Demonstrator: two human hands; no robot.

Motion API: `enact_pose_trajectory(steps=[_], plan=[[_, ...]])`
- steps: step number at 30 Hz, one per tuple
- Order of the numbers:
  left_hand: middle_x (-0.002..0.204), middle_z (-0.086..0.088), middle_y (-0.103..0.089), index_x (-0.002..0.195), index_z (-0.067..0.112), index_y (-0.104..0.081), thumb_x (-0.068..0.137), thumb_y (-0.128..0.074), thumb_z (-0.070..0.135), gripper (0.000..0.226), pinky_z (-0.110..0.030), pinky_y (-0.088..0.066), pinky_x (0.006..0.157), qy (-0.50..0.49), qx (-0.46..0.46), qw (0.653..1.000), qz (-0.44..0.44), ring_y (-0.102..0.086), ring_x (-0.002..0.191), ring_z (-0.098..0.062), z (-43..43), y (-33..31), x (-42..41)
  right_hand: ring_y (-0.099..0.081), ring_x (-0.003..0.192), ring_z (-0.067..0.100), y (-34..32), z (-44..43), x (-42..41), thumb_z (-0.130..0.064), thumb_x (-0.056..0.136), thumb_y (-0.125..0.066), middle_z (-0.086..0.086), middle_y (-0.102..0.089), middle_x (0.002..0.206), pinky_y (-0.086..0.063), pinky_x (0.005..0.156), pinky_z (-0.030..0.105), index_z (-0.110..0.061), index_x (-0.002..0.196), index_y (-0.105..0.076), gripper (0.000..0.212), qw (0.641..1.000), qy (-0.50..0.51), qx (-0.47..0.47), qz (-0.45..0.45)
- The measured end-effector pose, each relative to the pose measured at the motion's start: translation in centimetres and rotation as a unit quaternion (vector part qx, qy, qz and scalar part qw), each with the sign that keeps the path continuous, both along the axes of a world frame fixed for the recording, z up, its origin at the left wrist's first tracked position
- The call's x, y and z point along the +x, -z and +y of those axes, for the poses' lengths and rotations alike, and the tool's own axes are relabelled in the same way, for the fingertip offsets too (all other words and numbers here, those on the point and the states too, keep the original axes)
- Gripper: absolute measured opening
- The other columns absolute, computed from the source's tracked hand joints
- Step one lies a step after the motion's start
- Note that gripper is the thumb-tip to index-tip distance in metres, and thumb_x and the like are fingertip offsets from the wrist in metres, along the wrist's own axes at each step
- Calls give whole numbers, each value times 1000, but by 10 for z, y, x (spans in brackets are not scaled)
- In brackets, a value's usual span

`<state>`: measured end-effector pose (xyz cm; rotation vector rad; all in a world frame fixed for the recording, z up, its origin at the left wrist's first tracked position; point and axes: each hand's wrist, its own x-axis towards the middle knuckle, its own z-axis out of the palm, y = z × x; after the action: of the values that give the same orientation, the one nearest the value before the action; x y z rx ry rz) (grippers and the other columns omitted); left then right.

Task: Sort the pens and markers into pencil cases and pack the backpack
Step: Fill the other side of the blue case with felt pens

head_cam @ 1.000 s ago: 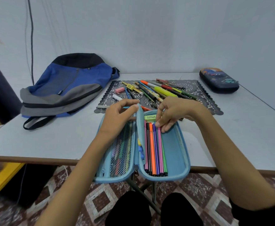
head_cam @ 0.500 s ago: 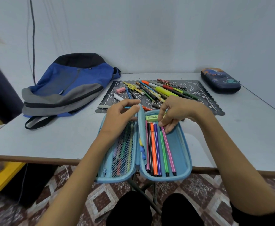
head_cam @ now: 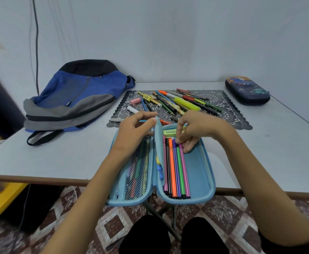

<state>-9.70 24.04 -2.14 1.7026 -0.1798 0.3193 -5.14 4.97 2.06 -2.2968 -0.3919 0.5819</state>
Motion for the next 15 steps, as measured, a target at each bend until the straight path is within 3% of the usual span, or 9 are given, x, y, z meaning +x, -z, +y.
enact_pose_trajectory(steps=[3, 6, 8, 10, 13, 15], plan=[[107, -4, -71, 112, 12, -70, 94, -62, 16, 20, -18, -53, 71, 2, -4, 1000, 1, -69, 90, -10, 0, 0, 0, -68, 53, 25, 0, -5, 4, -1, 86, -68, 21, -70, 68, -56, 48, 26, 6, 87, -65, 8, 999, -4, 32, -42], [107, -4, -71, 112, 12, -70, 94, -61, 16, 20, -18, -53, 71, 3, -2, 1000, 1, -69, 90, -10, 0, -1, 0, -63, 50, 22, 4, -14, 29, -9, 89, -66, 15, -67, 66, -48, 42, 25, -5, 80, -63, 10, 977, 90, 98, -164], [107, -3, -71, 112, 12, -70, 94, -61, 16, 20, -18, -52, 71, 3, -2, 1000, 3, -69, 90, -10, 0, -1, 0, -64, 66, 22, 13, -24, 57, -7, 88, -59, 8, -68, 77, -51, 55, 30, -16, 78, -62, 15, 943, 190, 88, -257], [107, -3, -71, 112, 12, -70, 94, -61, 16, 20, -18, -52, 71, 3, -1, 1000, 5, -69, 89, -11, 0, 0, -1, -63, 90, 25, 26, -39, 85, -6, 85, -54, 8, -68, 99, -51, 77, 37, -19, 91, -65, 19, 911, 262, 23, -317], [107, -1, -71, 111, 13, -70, 95, -61, 17, 19, -18, -52, 71, 5, 1, 1000, 5, -69, 88, -9, 0, 0, -2, -54, 115, 33, 41, -59, 118, -5, 86, -50, 17, -58, 126, -45, 92, 40, -6, 121, -58, 37, 907, 258, -85, -321], [107, -1, -72, 111, 14, -70, 95, -62, 17, 19, -19, -52, 71, 6, 2, 1000, 4, -69, 89, -10, 0, -1, -1, -50, 116, 37, 46, -66, 133, -8, 89, -47, 25, -53, 129, -43, 93, 41, 2, 122, -54, 35, 913, 232, -135, -306]])
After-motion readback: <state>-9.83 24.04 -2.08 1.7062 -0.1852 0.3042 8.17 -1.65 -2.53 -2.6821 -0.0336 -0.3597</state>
